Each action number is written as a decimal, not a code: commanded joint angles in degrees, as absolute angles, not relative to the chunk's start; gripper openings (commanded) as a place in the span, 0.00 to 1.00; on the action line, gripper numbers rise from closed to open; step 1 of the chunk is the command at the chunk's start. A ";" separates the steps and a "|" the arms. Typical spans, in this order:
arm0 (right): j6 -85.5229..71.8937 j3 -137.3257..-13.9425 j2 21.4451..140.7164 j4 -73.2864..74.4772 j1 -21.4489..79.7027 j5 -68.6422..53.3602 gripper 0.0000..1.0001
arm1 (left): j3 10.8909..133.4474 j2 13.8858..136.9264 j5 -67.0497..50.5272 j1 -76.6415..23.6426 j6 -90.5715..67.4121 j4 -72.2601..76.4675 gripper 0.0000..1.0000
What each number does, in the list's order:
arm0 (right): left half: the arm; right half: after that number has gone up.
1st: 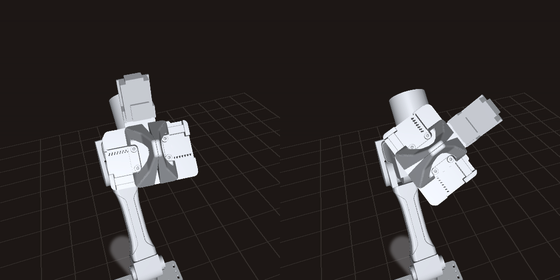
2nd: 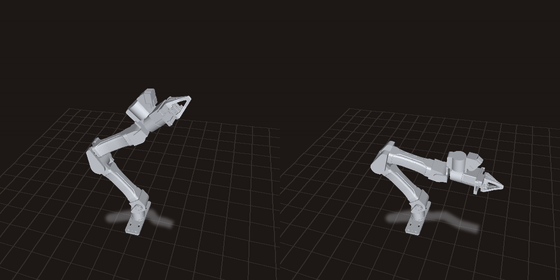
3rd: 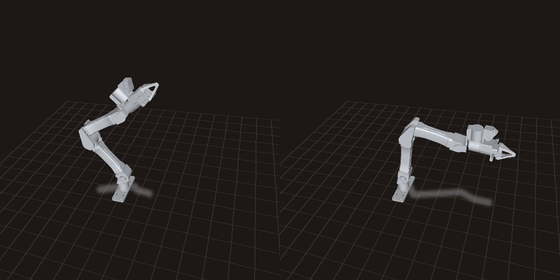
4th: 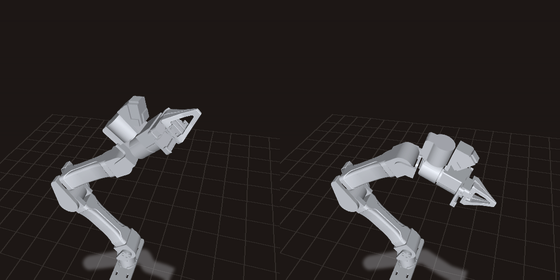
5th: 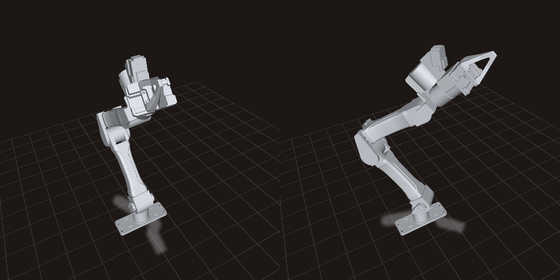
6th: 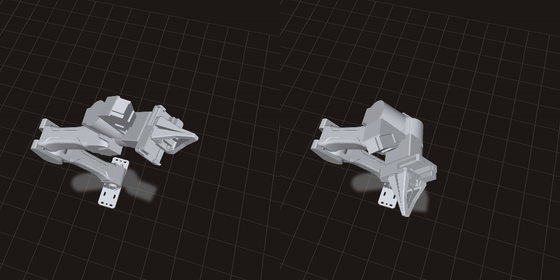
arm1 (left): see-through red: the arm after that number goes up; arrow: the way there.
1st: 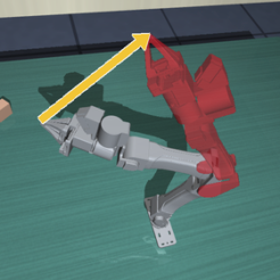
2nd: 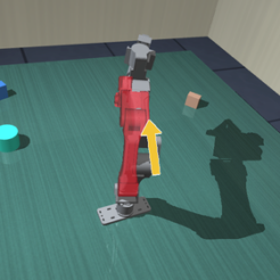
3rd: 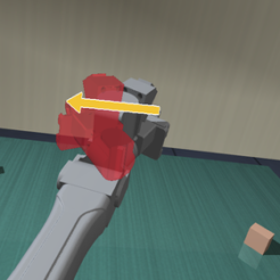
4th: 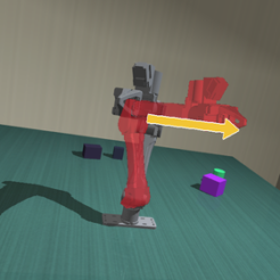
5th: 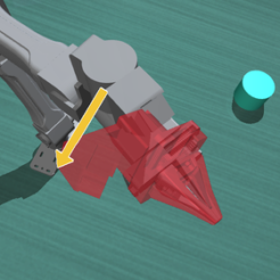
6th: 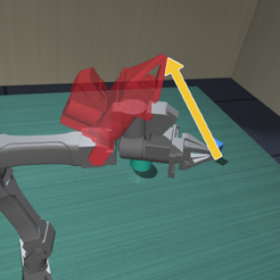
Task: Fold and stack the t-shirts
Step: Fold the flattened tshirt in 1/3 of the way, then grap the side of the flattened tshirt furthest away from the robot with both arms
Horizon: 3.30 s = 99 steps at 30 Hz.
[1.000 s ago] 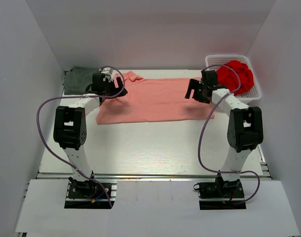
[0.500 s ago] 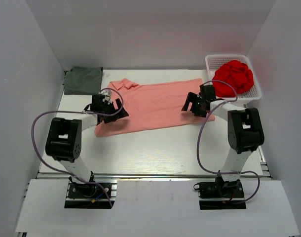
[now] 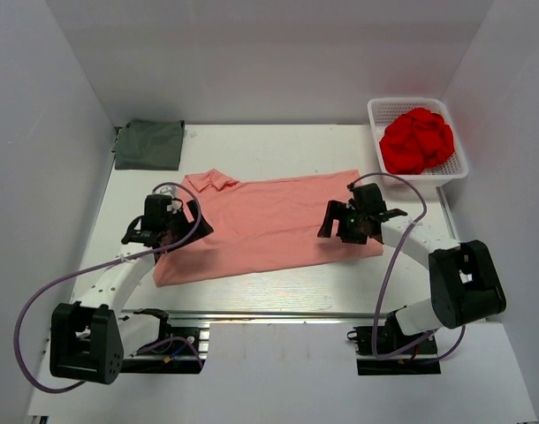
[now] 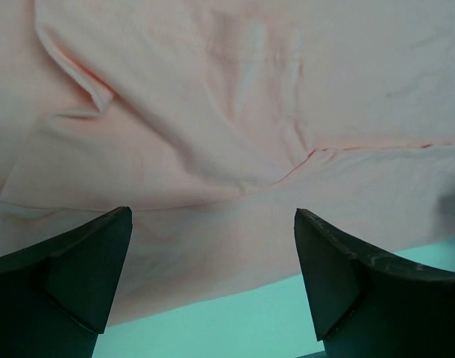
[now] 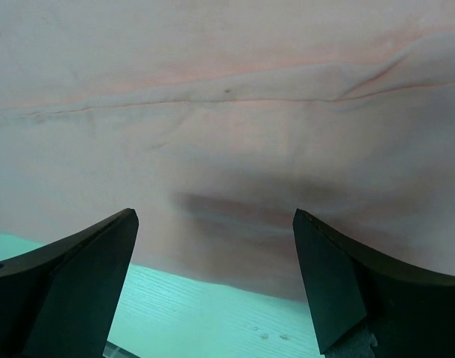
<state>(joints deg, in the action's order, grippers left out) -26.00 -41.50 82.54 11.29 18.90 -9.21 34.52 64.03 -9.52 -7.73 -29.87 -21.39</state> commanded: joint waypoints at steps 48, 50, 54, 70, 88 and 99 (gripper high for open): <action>-21.80 -77.52 107.14 16.00 13.88 1.32 0.90 | 87.62 118.12 2.02 -5.89 -10.20 -22.49 0.03; -21.36 -77.69 107.22 15.91 13.45 1.58 0.90 | 87.63 118.12 2.02 -5.89 -10.20 -22.50 0.00; -21.09 -79.01 108.45 16.69 13.62 2.98 0.90 | 87.10 115.41 2.02 -5.89 -10.20 -21.09 0.00; -21.97 -98.16 122.51 20.48 12.04 11.51 0.90 | 92.28 115.56 2.02 -5.89 -7.82 -22.31 0.00; -20.30 -105.73 130.95 22.50 10.81 19.69 0.90 | 92.99 115.05 3.25 -5.89 -7.82 -24.17 0.00; -20.30 -106.18 132.72 22.68 10.90 18.81 0.72 | 85.00 107.67 1.49 -5.89 -9.05 -23.64 0.00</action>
<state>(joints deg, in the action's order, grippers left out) -20.32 -104.62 132.55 22.63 11.25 18.09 86.37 114.65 2.46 -6.11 -8.56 -23.83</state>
